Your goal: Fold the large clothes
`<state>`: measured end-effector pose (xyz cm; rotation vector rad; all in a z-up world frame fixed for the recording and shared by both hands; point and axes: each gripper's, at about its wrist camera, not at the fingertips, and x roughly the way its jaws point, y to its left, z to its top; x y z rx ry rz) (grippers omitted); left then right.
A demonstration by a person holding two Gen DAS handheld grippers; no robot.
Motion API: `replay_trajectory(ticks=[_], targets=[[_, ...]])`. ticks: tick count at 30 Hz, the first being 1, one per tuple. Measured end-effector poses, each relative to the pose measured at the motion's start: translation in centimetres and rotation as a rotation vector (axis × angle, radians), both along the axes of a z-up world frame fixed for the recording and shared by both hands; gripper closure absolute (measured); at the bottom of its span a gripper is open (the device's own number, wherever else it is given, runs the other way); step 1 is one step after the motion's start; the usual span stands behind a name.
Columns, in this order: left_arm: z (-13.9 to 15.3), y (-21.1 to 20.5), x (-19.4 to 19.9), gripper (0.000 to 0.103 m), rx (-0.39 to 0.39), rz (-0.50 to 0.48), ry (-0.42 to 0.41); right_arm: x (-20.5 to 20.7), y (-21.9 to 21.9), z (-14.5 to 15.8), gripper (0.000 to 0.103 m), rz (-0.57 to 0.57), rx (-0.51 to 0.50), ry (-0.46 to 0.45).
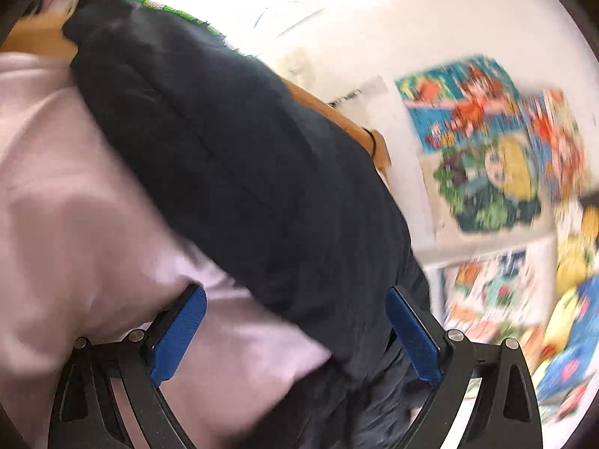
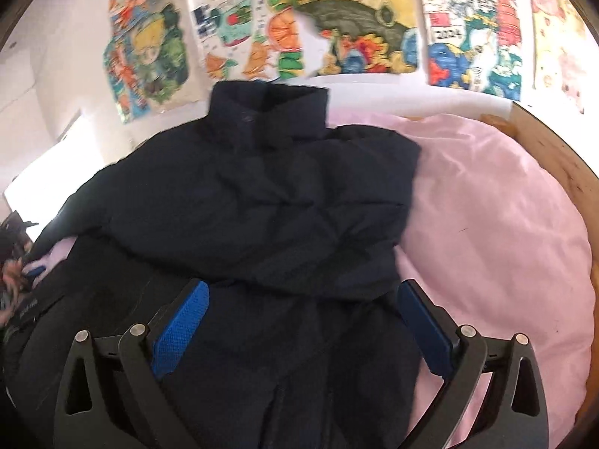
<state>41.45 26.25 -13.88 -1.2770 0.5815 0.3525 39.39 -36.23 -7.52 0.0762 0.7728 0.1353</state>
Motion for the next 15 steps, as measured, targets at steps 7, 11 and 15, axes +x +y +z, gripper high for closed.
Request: replay_trajectory(ticks=[7,11,15], targets=[[-0.8,1.7,0.2,0.008,-0.039,0.117,-0.052,-1.3,2.3,0.7,0.004,0.098,-0.023,-0.018],[0.4,2.4,0.0,0.045,0.013,0.159,-0.051,-1.2,2.5,0.9,0.004,0.111,-0.025,-0.027],[1.8,3.0,0.9,0.091,0.112,0.145,-0.022,-1.1,2.4,0.8,0.004,0.112,-0.022,-0.014]])
